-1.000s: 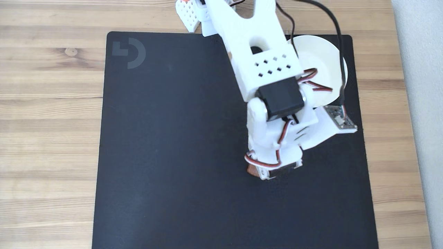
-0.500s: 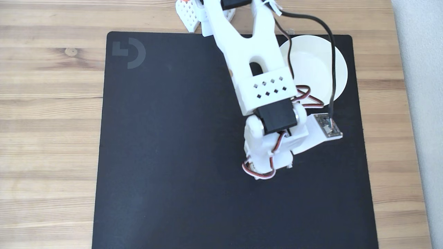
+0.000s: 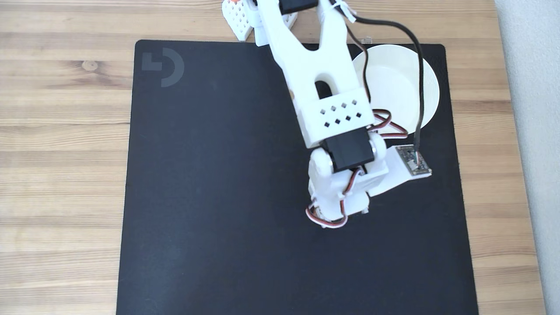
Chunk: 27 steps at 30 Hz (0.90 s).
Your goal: Pick up the toy and place it on the plate
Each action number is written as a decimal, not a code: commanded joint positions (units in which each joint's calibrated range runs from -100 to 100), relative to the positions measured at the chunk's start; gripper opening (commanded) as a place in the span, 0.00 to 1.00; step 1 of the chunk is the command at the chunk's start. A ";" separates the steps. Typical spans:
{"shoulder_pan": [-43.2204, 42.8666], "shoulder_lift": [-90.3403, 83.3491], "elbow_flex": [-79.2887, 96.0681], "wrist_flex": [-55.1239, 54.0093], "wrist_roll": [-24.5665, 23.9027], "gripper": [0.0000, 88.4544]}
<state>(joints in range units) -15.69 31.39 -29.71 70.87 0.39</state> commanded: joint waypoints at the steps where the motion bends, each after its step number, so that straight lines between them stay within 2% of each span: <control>1: 0.51 -0.92 -2.60 -0.76 -0.07 0.03; 3: 0.51 -1.17 -2.60 -0.76 -0.18 0.03; 4: 0.51 -1.00 -3.95 -0.26 -0.07 0.07; 7: -0.08 -0.67 -5.57 0.59 0.29 0.24; 8: -0.16 -0.75 -5.93 1.27 0.61 0.36; 9: -0.16 -0.84 -5.93 1.27 0.97 0.38; 27: 0.51 -0.50 -5.93 6.26 0.71 0.38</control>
<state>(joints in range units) -15.69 31.39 -33.02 74.93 0.90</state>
